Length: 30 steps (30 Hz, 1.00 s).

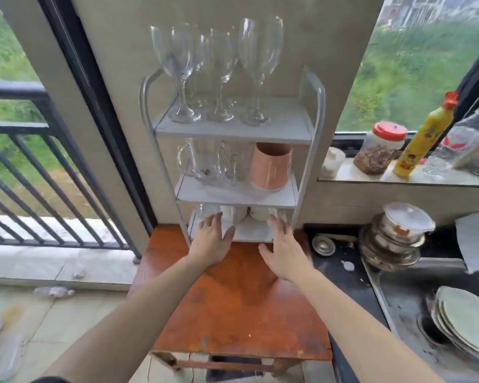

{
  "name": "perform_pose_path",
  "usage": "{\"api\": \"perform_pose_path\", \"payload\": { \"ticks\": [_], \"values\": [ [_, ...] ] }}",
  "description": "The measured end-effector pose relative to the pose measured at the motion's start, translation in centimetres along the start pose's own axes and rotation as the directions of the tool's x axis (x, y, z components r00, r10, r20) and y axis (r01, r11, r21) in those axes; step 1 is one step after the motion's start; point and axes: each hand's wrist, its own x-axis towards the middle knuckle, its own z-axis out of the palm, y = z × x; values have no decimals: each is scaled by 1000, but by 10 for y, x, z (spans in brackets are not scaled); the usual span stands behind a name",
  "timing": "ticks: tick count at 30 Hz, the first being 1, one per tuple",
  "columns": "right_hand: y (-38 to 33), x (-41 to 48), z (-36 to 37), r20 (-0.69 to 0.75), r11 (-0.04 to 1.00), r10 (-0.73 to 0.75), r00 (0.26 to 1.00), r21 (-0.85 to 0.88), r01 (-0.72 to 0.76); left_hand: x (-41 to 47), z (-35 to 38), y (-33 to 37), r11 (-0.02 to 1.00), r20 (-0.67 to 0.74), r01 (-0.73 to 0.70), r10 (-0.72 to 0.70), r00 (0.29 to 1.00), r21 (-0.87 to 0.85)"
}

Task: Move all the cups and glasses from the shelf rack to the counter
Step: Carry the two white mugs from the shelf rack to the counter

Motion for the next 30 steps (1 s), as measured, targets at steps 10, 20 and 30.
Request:
{"api": "perform_pose_path", "payload": {
  "ticks": [10, 20, 30],
  "values": [
    [-8, 44, 20, -17, 935, 215, 977, 293, -200, 46, 14, 4, 643, 107, 210, -196, 975, -736],
    [-9, 54, 32, 8, 657, 447, 895, 676, -334, 37, 11, -19, 719, 89, 247, -250, 964, -649],
    [-12, 20, 35, 180, 553, 448, 876, 714, -430, -15, 23, -10, 666, 55, 331, -399, 915, -669]
  ]
}}
